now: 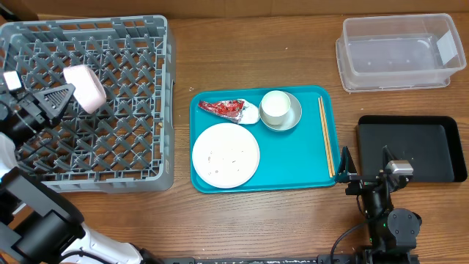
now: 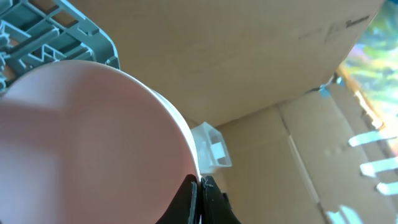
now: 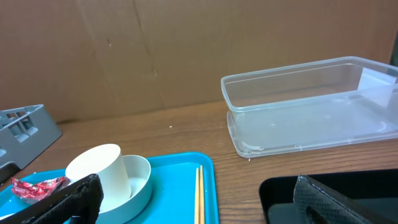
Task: Sort waste into correct bins and load items into the dishwasher
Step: 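Lift the small white bowl and carry it over the dish rack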
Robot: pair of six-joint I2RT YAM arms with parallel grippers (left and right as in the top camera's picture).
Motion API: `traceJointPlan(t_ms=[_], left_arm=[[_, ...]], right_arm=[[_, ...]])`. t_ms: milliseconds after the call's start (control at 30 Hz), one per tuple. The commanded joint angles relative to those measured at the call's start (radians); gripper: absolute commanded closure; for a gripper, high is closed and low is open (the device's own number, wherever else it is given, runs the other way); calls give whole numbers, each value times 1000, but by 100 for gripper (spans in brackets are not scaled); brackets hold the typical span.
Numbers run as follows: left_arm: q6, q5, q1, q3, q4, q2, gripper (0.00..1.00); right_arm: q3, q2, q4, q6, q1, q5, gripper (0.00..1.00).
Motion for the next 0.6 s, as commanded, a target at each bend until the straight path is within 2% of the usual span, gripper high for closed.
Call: traceJointPlan(t_ms=[0,67,200,400,567], left_arm=[[-79,-77,-30,-10,55,10,96],[-194,-129,-49,-10,112,26,96],[-325,-130,-90,-10,223,70,96],[-433,-126,-119,-10,323,129,96],[-433,-135,-99,-10,331,141,96]], right_arm=[[-10,-9,6,3,3,9,0],[-10,-9,6,3,3,9,0],[-10,-9,6,3,3,9,0],[-10,-9,6,3,3,9,0],[-10,-9,6,3,3,9,0]])
